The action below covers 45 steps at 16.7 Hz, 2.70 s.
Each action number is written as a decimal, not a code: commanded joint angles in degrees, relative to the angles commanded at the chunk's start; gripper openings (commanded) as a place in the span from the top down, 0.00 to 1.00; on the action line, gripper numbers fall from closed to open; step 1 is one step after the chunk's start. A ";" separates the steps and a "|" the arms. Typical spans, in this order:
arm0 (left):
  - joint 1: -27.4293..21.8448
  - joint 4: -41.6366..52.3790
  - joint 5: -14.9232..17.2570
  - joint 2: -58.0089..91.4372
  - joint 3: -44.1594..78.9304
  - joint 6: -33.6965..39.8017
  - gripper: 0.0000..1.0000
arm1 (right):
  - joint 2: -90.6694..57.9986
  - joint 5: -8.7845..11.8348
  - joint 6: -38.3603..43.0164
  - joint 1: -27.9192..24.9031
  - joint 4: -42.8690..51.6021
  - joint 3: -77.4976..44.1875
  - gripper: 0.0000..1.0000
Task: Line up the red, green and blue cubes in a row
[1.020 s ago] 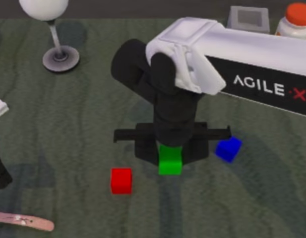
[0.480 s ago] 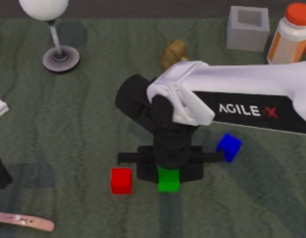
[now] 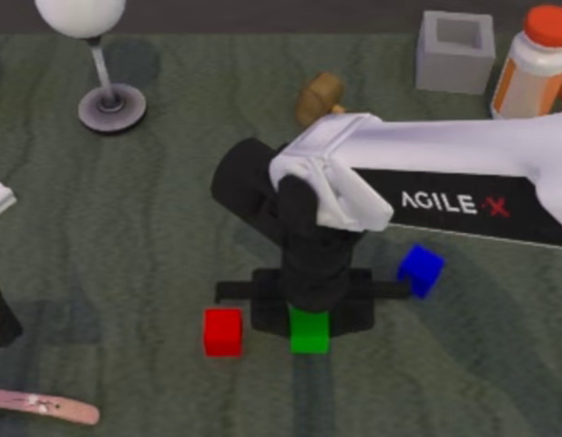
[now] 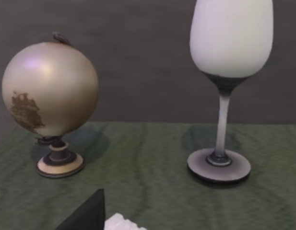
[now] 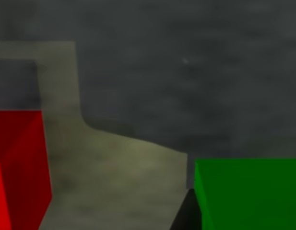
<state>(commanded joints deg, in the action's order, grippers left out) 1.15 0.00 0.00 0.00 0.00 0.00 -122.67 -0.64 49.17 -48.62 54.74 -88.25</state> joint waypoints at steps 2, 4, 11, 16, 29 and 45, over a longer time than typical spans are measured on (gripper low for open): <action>0.00 0.00 0.00 0.00 0.00 0.00 0.00 | 0.00 0.00 0.00 0.00 0.00 0.00 0.47; 0.00 0.00 0.00 0.00 0.00 0.00 0.00 | 0.00 0.00 0.00 0.00 0.00 0.00 0.32; 0.00 0.00 0.00 0.00 0.00 0.00 0.00 | 0.00 0.00 0.00 0.00 0.00 0.00 0.00; 0.00 0.00 0.00 0.00 0.00 0.00 0.00 | 0.00 0.00 0.00 0.00 0.00 0.00 0.00; 0.00 0.00 0.00 0.00 0.00 0.00 0.00 | 4.01 0.03 -0.06 -0.46 14.17 -10.20 0.00; 0.00 0.00 0.00 0.00 0.00 0.00 0.00 | 4.37 0.57 -50.91 13.20 11.88 -5.63 0.00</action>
<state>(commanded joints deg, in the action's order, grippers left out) 1.15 0.00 0.00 0.00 0.00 0.00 -118.30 -0.07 -1.75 -35.42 66.63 -93.89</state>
